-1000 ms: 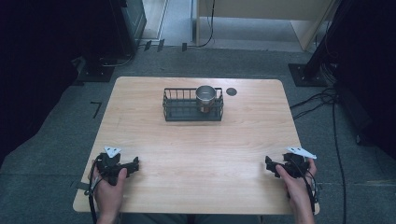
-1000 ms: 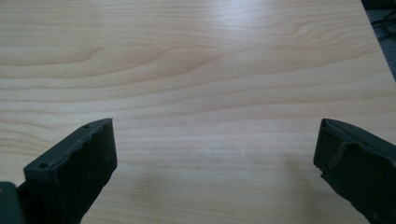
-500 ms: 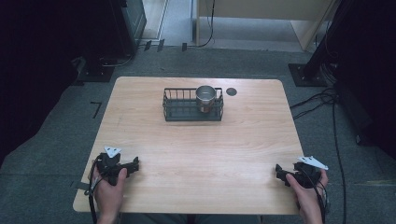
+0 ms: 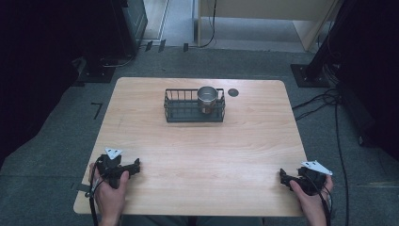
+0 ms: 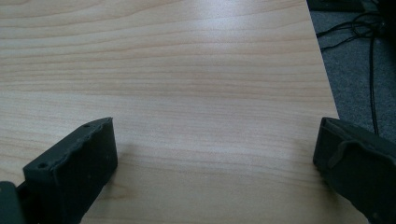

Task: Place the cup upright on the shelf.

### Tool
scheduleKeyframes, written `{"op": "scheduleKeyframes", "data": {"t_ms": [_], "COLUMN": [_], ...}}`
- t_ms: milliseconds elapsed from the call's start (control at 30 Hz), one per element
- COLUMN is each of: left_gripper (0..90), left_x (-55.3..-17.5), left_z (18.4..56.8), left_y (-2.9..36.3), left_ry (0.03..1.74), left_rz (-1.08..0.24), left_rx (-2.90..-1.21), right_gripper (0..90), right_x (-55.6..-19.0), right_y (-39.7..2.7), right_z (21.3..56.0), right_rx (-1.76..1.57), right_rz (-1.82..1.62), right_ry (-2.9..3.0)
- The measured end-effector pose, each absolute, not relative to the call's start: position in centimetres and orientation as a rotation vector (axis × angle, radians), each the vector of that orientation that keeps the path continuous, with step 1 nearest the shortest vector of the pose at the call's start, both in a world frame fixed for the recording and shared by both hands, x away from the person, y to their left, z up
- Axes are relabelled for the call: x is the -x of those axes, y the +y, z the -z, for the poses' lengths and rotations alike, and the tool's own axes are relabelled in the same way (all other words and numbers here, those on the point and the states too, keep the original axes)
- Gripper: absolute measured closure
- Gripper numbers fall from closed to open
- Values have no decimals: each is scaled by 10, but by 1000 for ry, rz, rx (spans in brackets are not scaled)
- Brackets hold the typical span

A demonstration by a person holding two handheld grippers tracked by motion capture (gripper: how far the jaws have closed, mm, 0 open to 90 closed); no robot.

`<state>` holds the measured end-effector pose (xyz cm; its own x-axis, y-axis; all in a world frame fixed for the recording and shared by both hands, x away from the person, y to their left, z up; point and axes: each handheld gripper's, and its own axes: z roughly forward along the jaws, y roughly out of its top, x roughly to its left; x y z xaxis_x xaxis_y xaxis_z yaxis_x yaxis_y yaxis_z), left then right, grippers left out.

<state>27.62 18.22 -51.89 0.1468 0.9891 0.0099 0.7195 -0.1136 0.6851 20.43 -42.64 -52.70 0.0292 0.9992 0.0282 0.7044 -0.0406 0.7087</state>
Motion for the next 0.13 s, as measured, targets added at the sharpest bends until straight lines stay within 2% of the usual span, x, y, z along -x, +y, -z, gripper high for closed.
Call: {"op": "scheduleKeyframes", "data": {"t_ms": [133], "left_gripper": [0], "left_x": [-276], "left_z": [519], "left_y": [182], "left_ry": [1628], "left_rz": [-656], "left_rx": [-1895], "right_gripper": [0], "right_x": [-204], "right_y": [-426], "right_z": [527], "right_rx": [-1799], "right_rz": [-747], "right_ry": [1726]}}
